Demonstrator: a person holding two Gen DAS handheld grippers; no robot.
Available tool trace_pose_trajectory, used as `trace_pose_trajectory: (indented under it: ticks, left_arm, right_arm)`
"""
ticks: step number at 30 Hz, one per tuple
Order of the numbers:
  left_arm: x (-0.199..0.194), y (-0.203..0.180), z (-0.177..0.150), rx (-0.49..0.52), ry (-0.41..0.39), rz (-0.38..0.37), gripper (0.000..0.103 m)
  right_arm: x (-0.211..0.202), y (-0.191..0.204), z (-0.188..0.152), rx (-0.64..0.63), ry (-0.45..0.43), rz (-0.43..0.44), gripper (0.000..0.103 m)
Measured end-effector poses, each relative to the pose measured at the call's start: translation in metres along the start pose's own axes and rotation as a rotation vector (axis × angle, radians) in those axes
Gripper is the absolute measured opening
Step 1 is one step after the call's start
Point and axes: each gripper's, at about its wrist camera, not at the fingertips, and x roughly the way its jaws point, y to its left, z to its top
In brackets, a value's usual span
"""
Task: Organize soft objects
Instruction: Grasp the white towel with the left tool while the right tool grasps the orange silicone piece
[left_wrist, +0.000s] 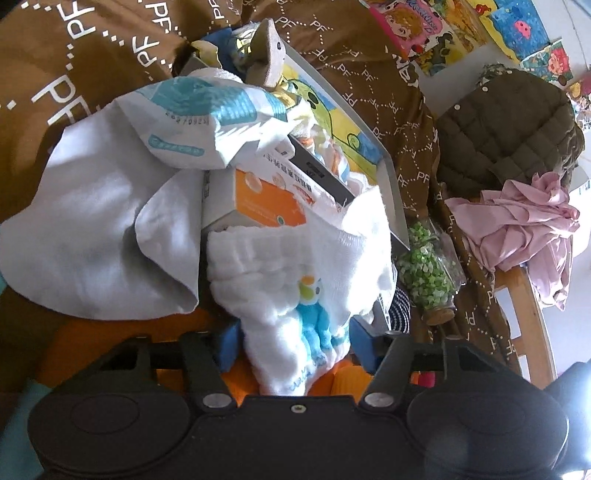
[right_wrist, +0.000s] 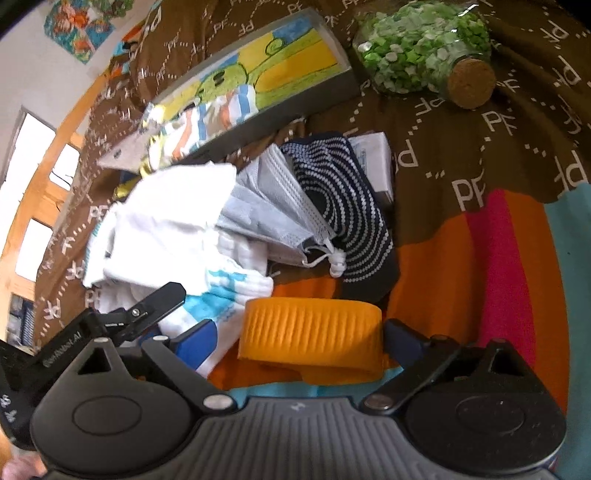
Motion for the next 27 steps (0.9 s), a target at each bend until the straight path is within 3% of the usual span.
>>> trace_pose_trajectory:
  ticks: [3, 11, 19, 27]
  left_arm:
    - [0.001, -0.001, -0.002, 0.010, 0.008, -0.002, 0.052]
    - [0.007, -0.005, -0.008, 0.081, 0.041, 0.035, 0.020]
    - [0.005, -0.007, -0.010, 0.132, 0.025, 0.085, 0.015]
    - [0.002, -0.013, -0.014, 0.169, 0.021, 0.084, 0.011]
  right_arm:
    - [0.004, 0.008, -0.004, -0.047, 0.001, -0.034, 0.090]
    - [0.006, 0.013, -0.008, -0.078, 0.004, -0.041, 0.079]
    - [0.002, -0.001, -0.001, 0.020, -0.012, 0.046, 0.080]
    - [0.008, -0.005, 0.004, 0.048, -0.023, 0.056, 0.067]
